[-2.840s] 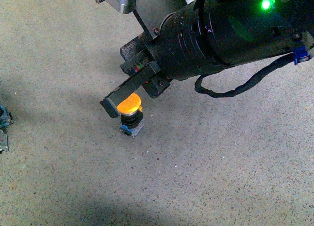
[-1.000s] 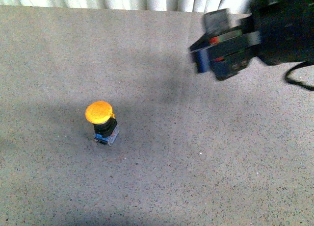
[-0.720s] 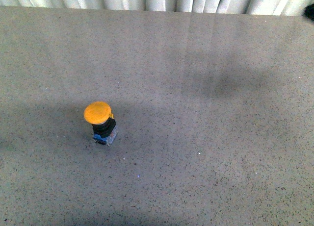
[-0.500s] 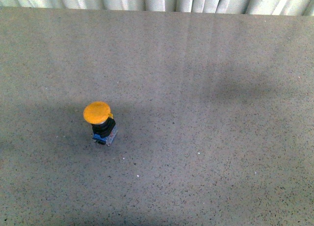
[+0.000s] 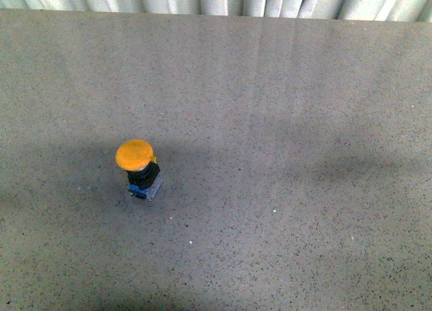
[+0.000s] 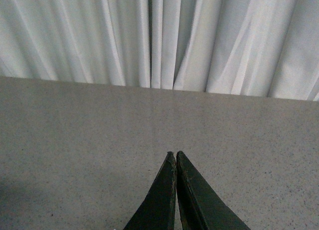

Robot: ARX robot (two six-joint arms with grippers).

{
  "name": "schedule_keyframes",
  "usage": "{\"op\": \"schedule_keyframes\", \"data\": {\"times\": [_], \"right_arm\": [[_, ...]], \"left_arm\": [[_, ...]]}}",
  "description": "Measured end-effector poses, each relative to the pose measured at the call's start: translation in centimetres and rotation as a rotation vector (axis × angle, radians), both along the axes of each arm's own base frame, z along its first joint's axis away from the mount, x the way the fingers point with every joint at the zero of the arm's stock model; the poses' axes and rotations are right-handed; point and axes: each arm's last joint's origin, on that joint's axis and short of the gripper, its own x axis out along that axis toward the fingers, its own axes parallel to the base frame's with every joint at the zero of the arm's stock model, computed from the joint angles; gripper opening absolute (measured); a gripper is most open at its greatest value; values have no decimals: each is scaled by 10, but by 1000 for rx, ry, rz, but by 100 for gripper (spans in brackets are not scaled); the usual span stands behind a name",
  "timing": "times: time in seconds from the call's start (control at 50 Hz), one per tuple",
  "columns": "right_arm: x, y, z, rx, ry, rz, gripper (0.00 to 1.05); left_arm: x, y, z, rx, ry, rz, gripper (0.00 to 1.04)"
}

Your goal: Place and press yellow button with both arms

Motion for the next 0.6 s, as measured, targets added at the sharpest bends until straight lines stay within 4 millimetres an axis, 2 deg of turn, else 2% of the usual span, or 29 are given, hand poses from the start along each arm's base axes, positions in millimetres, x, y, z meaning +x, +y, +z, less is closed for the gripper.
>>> {"op": "schedule_keyframes", "data": {"times": [0.22, 0.6], "right_arm": [[-14, 0, -9, 0, -16, 2, 1], [-28, 0, -5, 0, -27, -1, 1]], "left_arm": [[0, 0, 0, 0, 0, 0, 1], [0, 0, 0, 0, 0, 0, 1]]}}
